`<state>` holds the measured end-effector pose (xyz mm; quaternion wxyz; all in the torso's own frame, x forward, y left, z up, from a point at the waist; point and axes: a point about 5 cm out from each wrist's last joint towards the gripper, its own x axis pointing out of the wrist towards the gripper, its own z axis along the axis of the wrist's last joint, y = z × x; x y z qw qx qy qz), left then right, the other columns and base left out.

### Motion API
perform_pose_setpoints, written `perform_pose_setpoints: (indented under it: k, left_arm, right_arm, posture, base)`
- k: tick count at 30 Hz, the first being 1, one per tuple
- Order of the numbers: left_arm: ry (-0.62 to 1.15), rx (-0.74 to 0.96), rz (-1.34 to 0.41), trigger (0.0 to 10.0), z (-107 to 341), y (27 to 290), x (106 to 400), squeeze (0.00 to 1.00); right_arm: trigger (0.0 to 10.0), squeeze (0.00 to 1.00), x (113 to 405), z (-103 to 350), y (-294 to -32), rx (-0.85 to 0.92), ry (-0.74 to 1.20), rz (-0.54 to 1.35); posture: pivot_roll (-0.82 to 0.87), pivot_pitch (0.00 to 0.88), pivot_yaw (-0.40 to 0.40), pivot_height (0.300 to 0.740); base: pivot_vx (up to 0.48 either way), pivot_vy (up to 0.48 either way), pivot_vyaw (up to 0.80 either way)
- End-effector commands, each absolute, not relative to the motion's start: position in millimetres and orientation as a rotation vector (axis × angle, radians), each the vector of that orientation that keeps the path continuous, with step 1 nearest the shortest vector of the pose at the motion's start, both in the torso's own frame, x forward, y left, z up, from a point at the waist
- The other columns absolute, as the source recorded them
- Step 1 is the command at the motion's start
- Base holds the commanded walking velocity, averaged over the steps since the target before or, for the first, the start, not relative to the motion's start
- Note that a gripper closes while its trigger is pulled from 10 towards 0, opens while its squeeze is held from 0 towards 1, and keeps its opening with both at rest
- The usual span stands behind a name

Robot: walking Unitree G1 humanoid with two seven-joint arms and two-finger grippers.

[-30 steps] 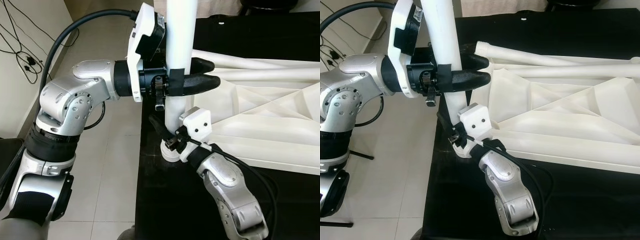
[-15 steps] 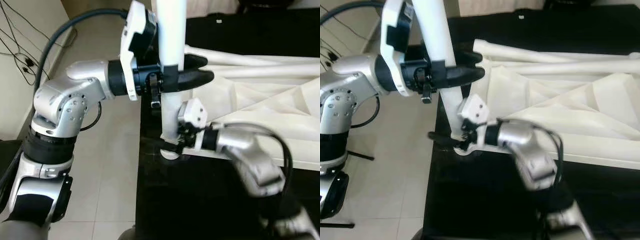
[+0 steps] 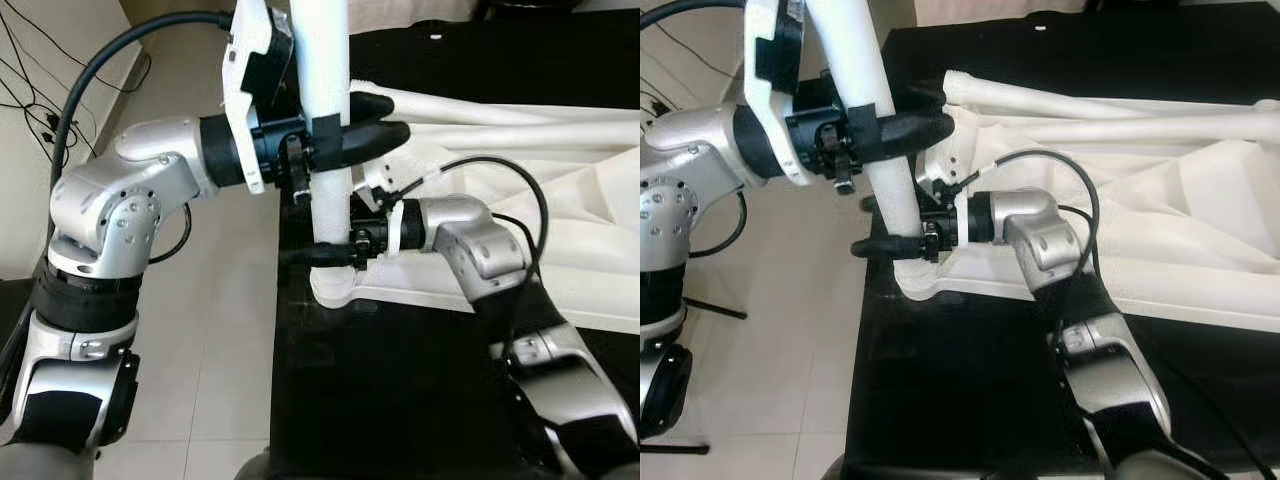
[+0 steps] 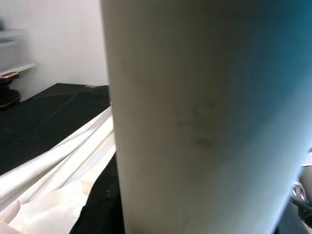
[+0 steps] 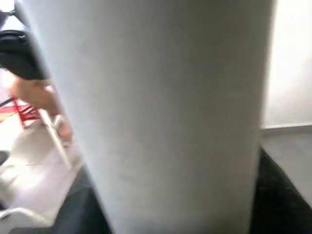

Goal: Building children table

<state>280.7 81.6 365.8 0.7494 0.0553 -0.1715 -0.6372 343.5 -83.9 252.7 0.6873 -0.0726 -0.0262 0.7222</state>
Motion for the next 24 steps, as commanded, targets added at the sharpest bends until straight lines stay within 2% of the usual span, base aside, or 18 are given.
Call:
perform_pose_setpoints:
  k: [1, 10, 11, 12, 13, 14, 18, 22, 23, 24]
  left_arm:
    - [-0.357, 0.136, -1.494, 0.0, 367, 61, 267, 0.0]
    - [-0.372, 0.137, -1.499, 0.0, 382, 51, 268, 0.0]
    - [-0.375, 0.103, -1.514, 0.0, 385, 49, 260, 0.25]
    - [-0.375, 0.103, -1.514, 0.0, 385, 49, 260, 0.25]
    - [-0.376, 0.109, -1.507, 0.0, 384, 50, 257, 1.0]
    - [-0.382, 0.124, -1.484, 10.0, 380, 52, 255, 1.0]
    - [-0.375, 0.147, -1.47, 10.0, 372, 57, 255, 1.0]
    - [-0.333, 0.144, -1.456, 10.0, 354, 75, 274, 1.0]
    - [-0.319, 0.143, -1.459, 10.0, 349, 81, 280, 0.0]
    - [-0.319, 0.143, -1.459, 10.0, 349, 81, 280, 0.0]
  right_arm:
    - [0.0, 0.0, 340, 259, -66, -0.167, -0.11, 1.707]
    - [0.0, 0.0, 341, 255, -68, -0.229, -0.089, 1.731]
    - [0.0, 0.0, 342, 252, -70, -0.279, -0.093, 1.699]
    - [0.0, 0.0, 342, 252, -70, -0.279, -0.093, 1.699]
    - [0.0, 0.0, 342, 251, -71, -0.298, -0.097, 1.676]
    - [0.0, 0.0, 339, 251, -73, -0.317, -0.11, 1.644]
    - [0.0, 0.0, 335, 248, -77, -0.349, -0.126, 1.596]
    - [0.0, 0.0, 316, 233, -87, -0.378, -0.081, 1.508]
    - [0.0, 0.0, 307, 224, -91, -0.371, -0.043, 1.478]
    - [0.0, 0.0, 307, 224, -91, -0.371, -0.043, 1.478]
  posture:
    - [0.02, 0.24, 0.095, 0.74]
    - [0.02, 0.243, 0.095, 0.74]
    - [0.0, 0.25, 0.094, 0.74]
    - [0.0, 0.25, 0.094, 0.74]
    - [0.0, 0.25, 0.094, 0.74]
    - [-0.01, 0.251, 0.092, 0.74]
    - [-0.02, 0.257, 0.088, 0.74]
    - [-0.03, 0.273, 0.076, 0.74]
    - [-0.03, 0.281, 0.067, 0.74]
    - [-0.03, 0.281, 0.067, 0.74]
  base:
    - [0.0, 0.0, 0.0]
    - [0.0, 0.0, 0.0]
    - [0.0, 0.0, 0.0]
    - [0.0, 0.0, 0.0]
    - [0.0, 0.0, 0.0]
    - [0.0, 0.0, 0.0]
    - [0.0, 0.0, 0.0]
    - [0.0, 0.0, 0.0]
    - [0.0, 0.0, 0.0]
    - [0.0, 0.0, 0.0]
